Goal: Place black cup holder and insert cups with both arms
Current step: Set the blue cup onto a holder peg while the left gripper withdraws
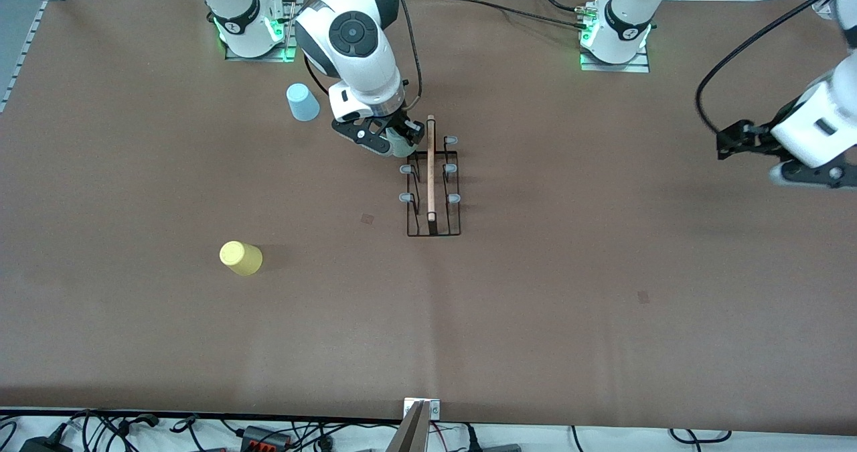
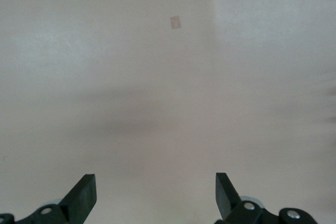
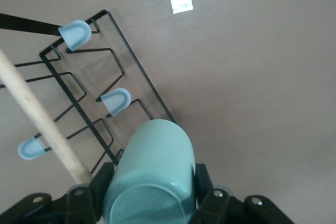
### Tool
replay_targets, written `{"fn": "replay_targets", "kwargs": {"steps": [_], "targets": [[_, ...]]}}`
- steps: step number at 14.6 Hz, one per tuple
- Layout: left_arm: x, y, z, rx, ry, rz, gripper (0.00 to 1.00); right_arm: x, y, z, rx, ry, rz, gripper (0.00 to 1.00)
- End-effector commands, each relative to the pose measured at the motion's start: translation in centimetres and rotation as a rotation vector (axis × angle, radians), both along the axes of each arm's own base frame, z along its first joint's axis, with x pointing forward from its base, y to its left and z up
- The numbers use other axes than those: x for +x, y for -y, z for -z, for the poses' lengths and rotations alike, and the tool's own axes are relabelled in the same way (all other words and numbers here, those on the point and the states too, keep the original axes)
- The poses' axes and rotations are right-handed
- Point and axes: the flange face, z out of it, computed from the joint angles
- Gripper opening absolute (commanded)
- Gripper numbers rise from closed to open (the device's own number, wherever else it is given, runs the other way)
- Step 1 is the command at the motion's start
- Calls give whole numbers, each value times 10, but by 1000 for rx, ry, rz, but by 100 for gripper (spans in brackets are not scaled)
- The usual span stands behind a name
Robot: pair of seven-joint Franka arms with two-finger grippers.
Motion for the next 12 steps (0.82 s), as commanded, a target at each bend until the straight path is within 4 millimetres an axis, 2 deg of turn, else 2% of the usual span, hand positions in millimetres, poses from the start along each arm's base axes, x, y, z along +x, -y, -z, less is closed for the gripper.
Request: {"fn": "replay_targets", "kwargs": {"steps": [1, 3, 4, 6, 7, 9, 11, 12], "targets": [[-18, 1, -17, -14, 24, -1, 100, -9, -5, 4, -2, 23, 0, 29], [-36, -4, -24, -89, 35, -30, 100, -6, -6, 4, 7, 27, 3, 84], [-42, -5, -23, -87, 59, -28, 100, -4, -5, 1, 12, 31, 8, 100], [-44, -9, -12, -56, 102, -16, 100, 8, 6, -9, 18, 46, 9, 100], [-47, -5, -14, -6, 132, 25, 100, 22, 23, -26, 27, 71, 29, 100], [-51, -4, -15, 25, 125, 33, 100, 44, 64, -51, 10, 91, -17, 100], [-53, -8, -14, 23, 97, 30, 100, 66, 120, -54, -46, 30, -149, 100], [-55, -9, -12, 22, 55, 27, 100, 83, 155, -54, -50, 16, -228, 100]]}}
